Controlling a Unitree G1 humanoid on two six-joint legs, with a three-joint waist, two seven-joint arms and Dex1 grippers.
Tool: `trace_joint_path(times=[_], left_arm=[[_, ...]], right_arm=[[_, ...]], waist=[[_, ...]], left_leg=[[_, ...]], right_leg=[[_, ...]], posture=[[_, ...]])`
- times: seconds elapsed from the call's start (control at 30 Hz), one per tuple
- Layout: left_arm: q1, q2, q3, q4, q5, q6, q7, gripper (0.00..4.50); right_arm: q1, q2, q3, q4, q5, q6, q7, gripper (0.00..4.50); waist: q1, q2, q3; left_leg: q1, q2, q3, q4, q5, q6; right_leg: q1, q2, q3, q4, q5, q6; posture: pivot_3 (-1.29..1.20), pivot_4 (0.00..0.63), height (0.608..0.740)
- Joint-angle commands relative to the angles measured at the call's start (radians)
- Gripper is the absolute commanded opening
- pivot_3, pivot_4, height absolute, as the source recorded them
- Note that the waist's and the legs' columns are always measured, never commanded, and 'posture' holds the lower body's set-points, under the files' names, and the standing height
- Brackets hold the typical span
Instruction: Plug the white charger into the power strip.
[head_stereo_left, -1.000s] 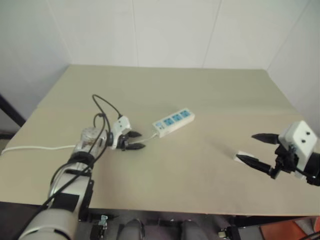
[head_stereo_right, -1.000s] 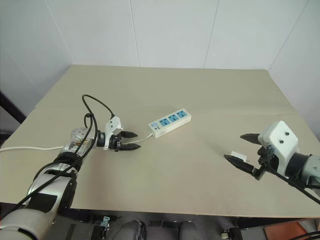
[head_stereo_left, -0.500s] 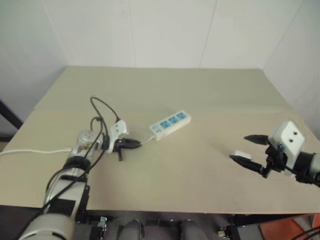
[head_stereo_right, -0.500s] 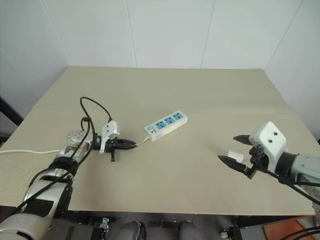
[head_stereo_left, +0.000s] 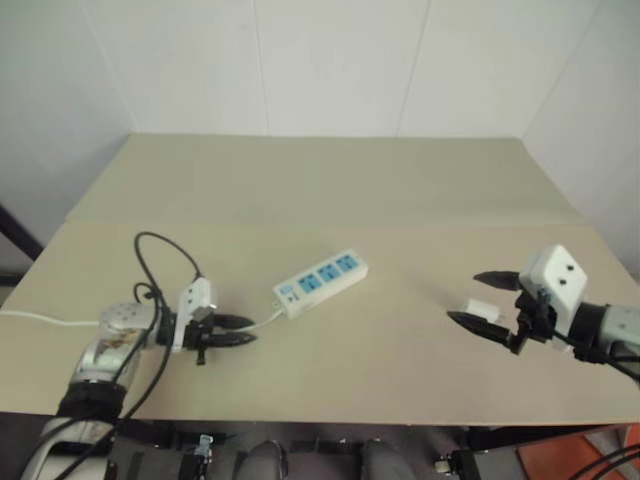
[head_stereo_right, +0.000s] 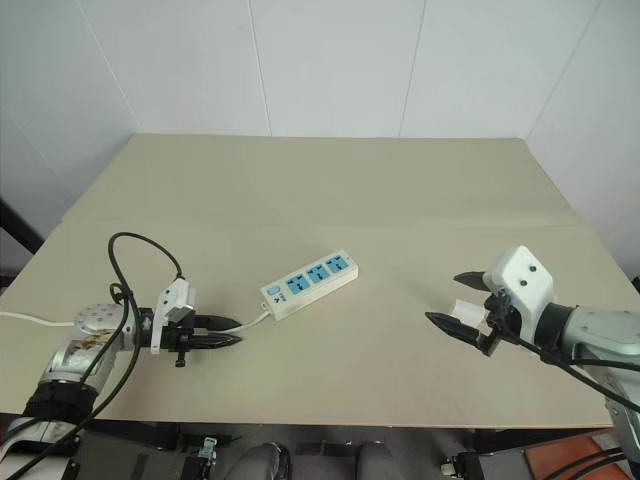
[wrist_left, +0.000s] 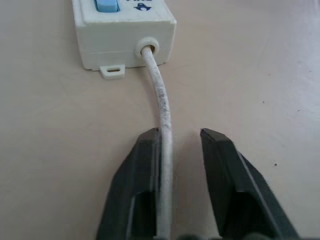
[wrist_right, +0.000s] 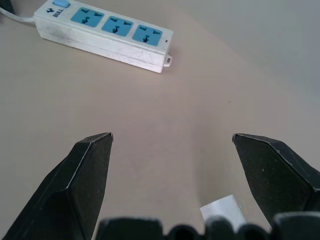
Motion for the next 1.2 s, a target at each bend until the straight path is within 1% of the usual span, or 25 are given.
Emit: trace_joint_path(times=[0.03,0.07,0.1,0.2,0.23,0.37,0.5,0.73,0.87,0.93,1.2], left_arm=[[-0.004,-0.005,0.067,-0.005,-0.072,-0.058,-0.013,2.81],[-0.005,-0.016,0.083,-0.001,-0.107,-0.073,-0.038,3.18],[-0.008,-0.034,0.096,0.001,-0.126,-0.095,-0.037,3.44],[-0.024,-0.085,0.108,0.025,-0.135,-0.166,-0.02,4.36],[-0.03,-0.103,0.107,0.033,-0.137,-0.184,-0.016,4.44],[-0.047,-0.179,0.085,0.067,-0.105,-0.278,0.019,4.44],[-0.072,-0.282,0.078,0.126,-0.059,-0.375,0.145,4.44],[-0.135,-0.356,0.035,0.264,0.011,-0.492,0.22,4.44],[-0.176,-0.386,0.021,0.345,0.065,-0.551,0.305,4.44],[-0.187,-0.393,0.015,0.372,0.074,-0.556,0.316,4.44],[-0.151,-0.392,-0.004,0.301,0.067,-0.459,0.342,4.44]], right_arm=[[-0.016,-0.008,-0.011,-0.002,-0.008,-0.033,0.006,4.5],[-0.014,-0.006,-0.012,-0.001,-0.009,-0.036,0.004,4.5],[-0.011,-0.003,-0.015,-0.003,-0.01,-0.037,0.001,4.5],[-0.004,0.005,-0.022,-0.009,-0.01,-0.039,-0.009,4.5],[-0.001,0.007,-0.024,-0.011,-0.01,-0.039,-0.011,4.5],[0.009,0.009,-0.043,-0.034,0.025,-0.019,0.002,4.5],[0.02,0.017,-0.058,-0.047,0.014,-0.02,-0.023,4.5],[0.046,0.027,-0.067,-0.065,0.004,-0.025,-0.04,4.5],[0.051,0.031,-0.077,-0.073,0.006,-0.022,-0.057,4.5],[0.06,0.032,-0.082,-0.08,0.008,-0.02,-0.059,4.5],[0.09,0.043,-0.09,-0.096,-0.003,-0.021,-0.085,4.5]], waist=[[0.003,0.0,0.0],[0.005,0.0,0.0],[0.007,0.0,0.0],[0.016,0.0,0.0],[0.018,0.0,0.0],[0.023,0.0,0.0],[0.023,0.0,0.0],[0.02,-0.001,0.0],[0.022,-0.001,0.0],[0.021,-0.001,0.0],[0.021,-0.001,0.0]], left_leg=[[-0.001,0.0,0.0,0.0,0.0,0.0],[-0.001,0.0,0.0,0.0,0.0,0.0],[-0.001,0.0,0.0,0.0,0.0,0.0],[-0.001,0.0,0.0,0.0,0.0,0.0],[-0.001,0.0,0.0,0.0,0.0,0.0],[-0.001,-0.001,0.0,0.0,0.0,0.0],[-0.002,-0.001,0.0,0.001,0.0,0.0],[-0.002,-0.001,0.0,0.001,0.0,0.0],[-0.002,-0.002,0.0,0.001,0.0,0.0],[-0.002,-0.002,0.0,0.001,0.0,0.0],[-0.002,-0.002,0.0,0.001,0.0,0.0]], right_leg=[[0.0,0.0,0.0,0.0,0.0,0.0],[-0.001,0.0,0.0,0.0,0.0,0.0],[-0.001,0.0,0.0,0.0,0.0,0.0],[-0.001,0.0,0.0,0.0,0.0,0.0],[-0.001,0.0,0.0,0.0,0.0,0.0],[-0.001,0.0,0.0,-0.001,0.0,0.0],[0.0,0.0,0.0,-0.001,0.0,0.0],[0.0,0.0,0.0,-0.001,0.0,0.0],[0.0,0.0,0.0,-0.001,0.001,0.0],[0.0,0.0,0.0,-0.001,0.0,0.0],[0.0,0.0,0.0,-0.001,0.0,0.001]], posture=[[0.0,0.15,0.74],[0.0,0.15,0.74],[0.0,0.15,0.74],[0.0,0.15,0.74],[0.0,0.15,0.74],[0.0,0.15,0.74],[0.0,0.15,0.74],[0.0,0.15,0.74],[0.0,0.15,0.74],[0.0,0.15,0.74],[0.0,0.15,0.74]])
